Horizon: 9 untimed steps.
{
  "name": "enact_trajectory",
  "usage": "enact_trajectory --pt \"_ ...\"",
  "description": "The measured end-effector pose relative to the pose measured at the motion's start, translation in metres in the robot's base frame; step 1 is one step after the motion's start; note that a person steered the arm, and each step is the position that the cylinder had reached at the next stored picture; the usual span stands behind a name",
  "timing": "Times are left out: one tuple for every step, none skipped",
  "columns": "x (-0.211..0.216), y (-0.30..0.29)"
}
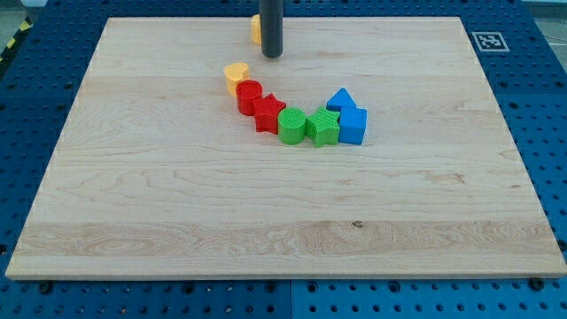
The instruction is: Place the blue triangle to the bottom right of the yellow hexagon
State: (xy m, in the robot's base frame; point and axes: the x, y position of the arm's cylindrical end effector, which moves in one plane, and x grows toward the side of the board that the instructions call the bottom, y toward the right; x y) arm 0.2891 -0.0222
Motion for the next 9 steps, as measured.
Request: enact_trajectory --pt "0.008 0.000" --pt "0.033 0.003" --pt "0.050 0.029" --pt "0.058 0.047" --pt "0.074 0.052" --pt "0.075 0.054" --pt "0.075 0.054" --pt "0.075 0.051" --pt "0.075 0.050"
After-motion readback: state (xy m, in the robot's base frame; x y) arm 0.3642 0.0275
